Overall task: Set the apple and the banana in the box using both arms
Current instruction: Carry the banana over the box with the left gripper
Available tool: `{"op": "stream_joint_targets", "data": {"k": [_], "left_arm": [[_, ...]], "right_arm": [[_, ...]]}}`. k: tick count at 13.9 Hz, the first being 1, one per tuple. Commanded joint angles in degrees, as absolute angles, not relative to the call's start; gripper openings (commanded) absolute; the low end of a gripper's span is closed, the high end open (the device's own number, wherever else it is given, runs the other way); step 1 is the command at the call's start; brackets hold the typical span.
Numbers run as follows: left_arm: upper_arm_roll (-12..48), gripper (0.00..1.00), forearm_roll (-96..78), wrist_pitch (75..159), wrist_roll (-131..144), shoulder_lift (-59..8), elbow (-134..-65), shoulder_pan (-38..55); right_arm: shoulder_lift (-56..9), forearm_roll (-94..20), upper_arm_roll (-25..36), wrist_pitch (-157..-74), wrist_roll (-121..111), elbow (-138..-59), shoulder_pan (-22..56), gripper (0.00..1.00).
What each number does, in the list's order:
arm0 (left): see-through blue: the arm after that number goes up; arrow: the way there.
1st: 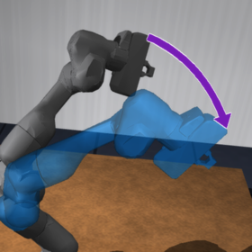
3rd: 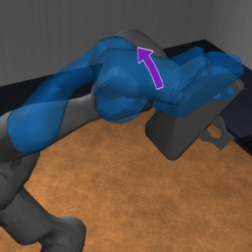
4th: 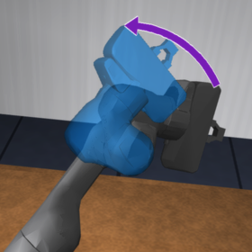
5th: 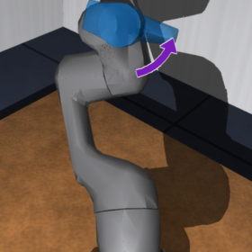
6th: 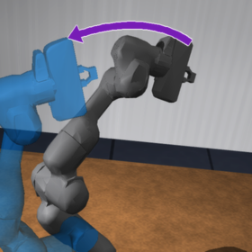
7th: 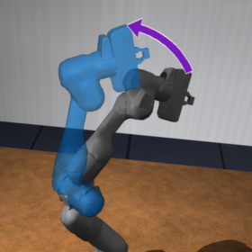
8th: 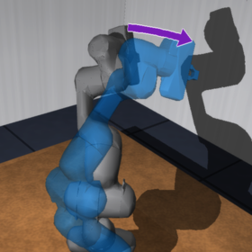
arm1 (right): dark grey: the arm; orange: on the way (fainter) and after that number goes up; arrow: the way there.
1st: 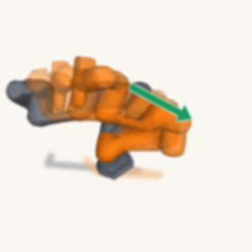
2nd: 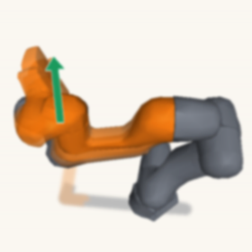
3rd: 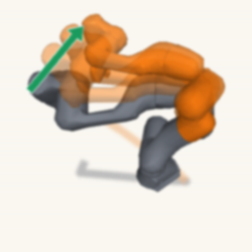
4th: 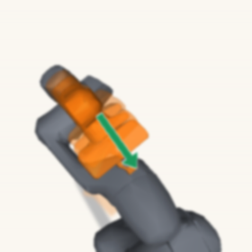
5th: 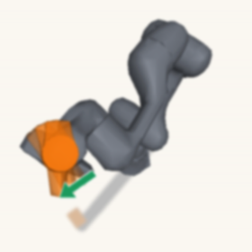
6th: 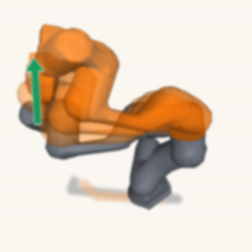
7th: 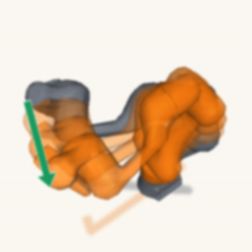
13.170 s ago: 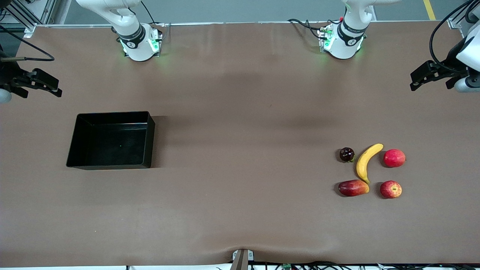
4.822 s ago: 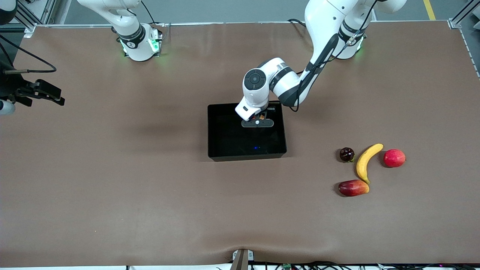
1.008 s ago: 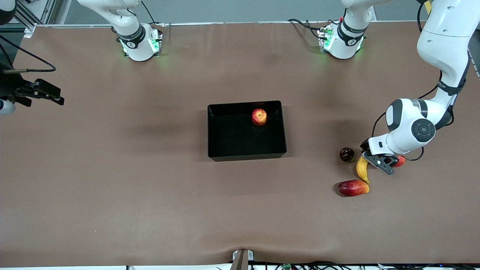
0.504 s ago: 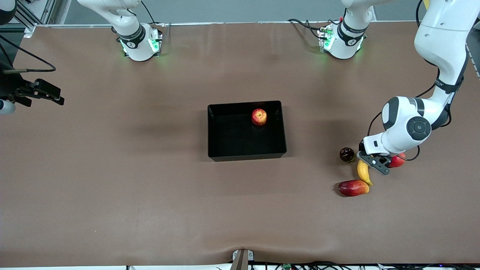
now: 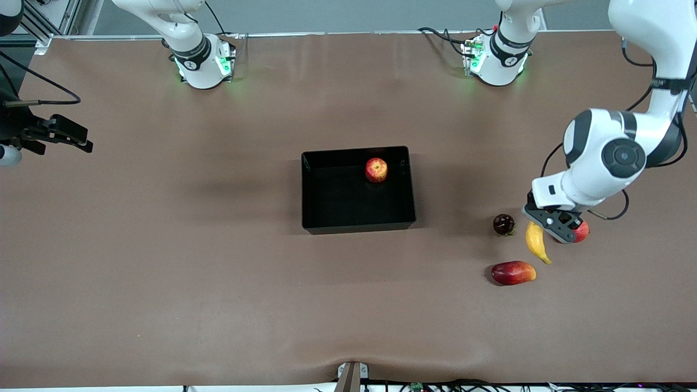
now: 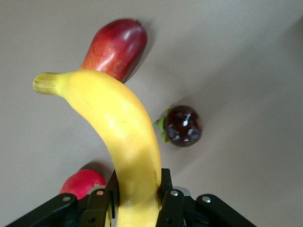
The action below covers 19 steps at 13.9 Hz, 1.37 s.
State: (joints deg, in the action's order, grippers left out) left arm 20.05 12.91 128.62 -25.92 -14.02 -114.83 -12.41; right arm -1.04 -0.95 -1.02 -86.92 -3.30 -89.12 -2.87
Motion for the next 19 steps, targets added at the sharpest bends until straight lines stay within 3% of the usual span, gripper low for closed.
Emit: {"op": "stream_joint_targets", "data": {"k": [1,5,9,15,19], "left_arm": [[27.13,0.00,13.80,122.28,-13.15,-12.30,-113.04,-12.39],[36.37,0.00,13.45,120.24,4.62,-14.40,-108.38,-10.73],[37.00,0.00,13.97,117.16,25.78,-20.98,-99.61,1.02],[35.78,0.00,21.61,116.98,46.47,-35.13,-85.81,16.41],[25.96,0.00,23.12,117.07,48.60,-41.56,-78.32,31.07]], "right_arm": [[0.09,-0.70,-1.14,-86.75,-4.04,-89.91,-3.25,1.00],[0.09,-0.70,-1.14,-86.75,-4.04,-89.91,-3.43,1.00],[-0.09,-0.70,-1.14,-86.75,-4.04,-89.91,-3.43,1.00],[-0.09,-0.70,-1.14,-86.75,-4.04,-89.91,-3.43,1.00],[-0.09,-0.70,-1.14,-86.75,-4.04,-90.00,-3.43,1.00]]}}
